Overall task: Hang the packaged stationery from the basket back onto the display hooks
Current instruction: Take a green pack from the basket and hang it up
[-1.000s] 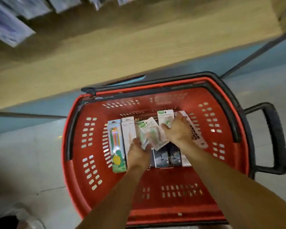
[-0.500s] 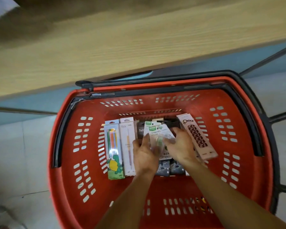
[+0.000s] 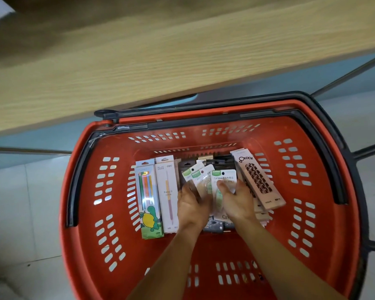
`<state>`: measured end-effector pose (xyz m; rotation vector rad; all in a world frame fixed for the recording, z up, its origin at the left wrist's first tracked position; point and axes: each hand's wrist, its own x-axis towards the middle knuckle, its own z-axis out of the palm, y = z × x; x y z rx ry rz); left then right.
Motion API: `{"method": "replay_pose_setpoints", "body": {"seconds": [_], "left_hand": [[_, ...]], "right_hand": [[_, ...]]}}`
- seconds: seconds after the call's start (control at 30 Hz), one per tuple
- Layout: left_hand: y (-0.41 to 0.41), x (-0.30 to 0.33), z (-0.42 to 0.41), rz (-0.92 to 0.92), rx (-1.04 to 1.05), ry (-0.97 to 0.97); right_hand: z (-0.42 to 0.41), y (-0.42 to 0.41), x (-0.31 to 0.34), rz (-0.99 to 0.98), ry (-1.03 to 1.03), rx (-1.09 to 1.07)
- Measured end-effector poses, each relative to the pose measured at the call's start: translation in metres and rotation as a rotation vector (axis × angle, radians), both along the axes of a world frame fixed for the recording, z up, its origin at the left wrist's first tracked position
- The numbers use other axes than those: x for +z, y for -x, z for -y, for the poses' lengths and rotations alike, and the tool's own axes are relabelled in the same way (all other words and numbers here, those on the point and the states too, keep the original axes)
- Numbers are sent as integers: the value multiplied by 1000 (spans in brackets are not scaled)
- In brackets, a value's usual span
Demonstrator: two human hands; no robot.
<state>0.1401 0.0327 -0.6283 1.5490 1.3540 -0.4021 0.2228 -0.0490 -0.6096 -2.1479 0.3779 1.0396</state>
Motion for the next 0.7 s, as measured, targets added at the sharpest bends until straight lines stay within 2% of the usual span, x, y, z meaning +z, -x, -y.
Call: {"method": "replay_pose_setpoints", "body": {"seconds": [0.2,0.37,0.53,0.63,0.7], "left_hand": [[-2,-1,3,34,54,37],[-5,0,8,100,219,36],[4,20,-1,208,451,279],[15,58,-5,257,445,389],[23,101,-4,267,548,428]], "right_hand": [[-1,-2,4,14,-21,92],[3,2,6,-5,-65,61],[16,2,8,-136,-205,-57],[18,2,44,-167,-242,-80],[17,5,84,-143,-263,-82]]}}
